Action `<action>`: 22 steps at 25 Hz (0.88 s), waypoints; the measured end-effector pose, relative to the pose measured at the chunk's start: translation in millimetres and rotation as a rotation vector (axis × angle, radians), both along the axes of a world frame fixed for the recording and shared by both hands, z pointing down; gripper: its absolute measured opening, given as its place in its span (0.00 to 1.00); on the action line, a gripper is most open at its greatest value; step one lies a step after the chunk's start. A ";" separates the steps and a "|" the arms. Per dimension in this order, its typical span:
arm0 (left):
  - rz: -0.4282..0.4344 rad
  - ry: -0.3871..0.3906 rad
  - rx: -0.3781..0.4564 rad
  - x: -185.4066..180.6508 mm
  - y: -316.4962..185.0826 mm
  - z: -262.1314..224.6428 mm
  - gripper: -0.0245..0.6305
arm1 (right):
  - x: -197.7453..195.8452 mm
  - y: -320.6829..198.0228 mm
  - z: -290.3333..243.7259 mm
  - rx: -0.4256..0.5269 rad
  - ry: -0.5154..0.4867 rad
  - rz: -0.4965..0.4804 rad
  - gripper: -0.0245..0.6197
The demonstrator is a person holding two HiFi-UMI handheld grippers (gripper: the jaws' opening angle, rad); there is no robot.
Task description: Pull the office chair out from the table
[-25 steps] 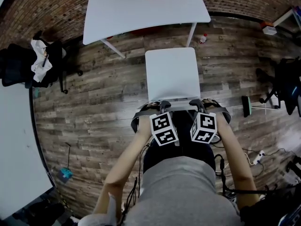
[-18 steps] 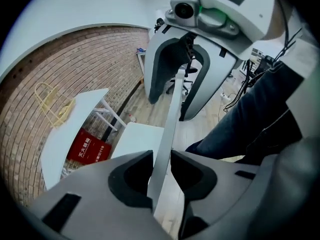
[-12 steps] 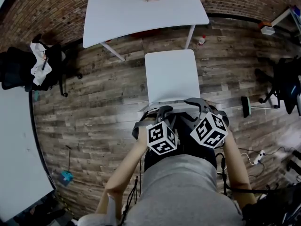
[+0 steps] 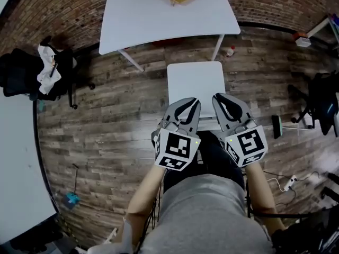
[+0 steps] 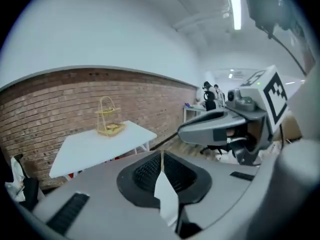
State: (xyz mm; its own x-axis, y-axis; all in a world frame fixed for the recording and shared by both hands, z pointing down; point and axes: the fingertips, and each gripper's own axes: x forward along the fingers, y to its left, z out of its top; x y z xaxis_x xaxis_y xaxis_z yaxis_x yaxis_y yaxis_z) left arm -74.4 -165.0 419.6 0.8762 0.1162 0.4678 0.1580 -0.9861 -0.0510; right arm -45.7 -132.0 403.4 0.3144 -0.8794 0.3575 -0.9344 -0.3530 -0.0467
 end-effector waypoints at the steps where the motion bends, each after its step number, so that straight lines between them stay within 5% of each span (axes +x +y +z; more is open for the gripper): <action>1: -0.022 0.037 -0.003 5.8 -5.0 -10.6 0.08 | 6.0 -1.5 -6.1 0.015 0.008 0.051 0.09; 8: -0.165 0.191 -0.063 26.0 -26.7 -56.2 0.07 | 18.2 -10.3 -35.1 0.106 0.037 0.210 0.07; 22: -0.281 0.189 -0.064 21.2 -42.7 -57.5 0.06 | 22.1 -10.0 -50.0 0.145 0.038 0.288 0.06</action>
State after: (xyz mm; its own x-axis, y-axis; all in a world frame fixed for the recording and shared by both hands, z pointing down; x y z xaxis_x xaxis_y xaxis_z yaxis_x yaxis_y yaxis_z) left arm -53.2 -207.7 362.1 0.9485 -0.1183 0.2938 -0.1267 -0.9919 0.0096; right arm -23.6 -142.1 353.4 0.5687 -0.7931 0.2182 -0.7989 -0.5957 -0.0832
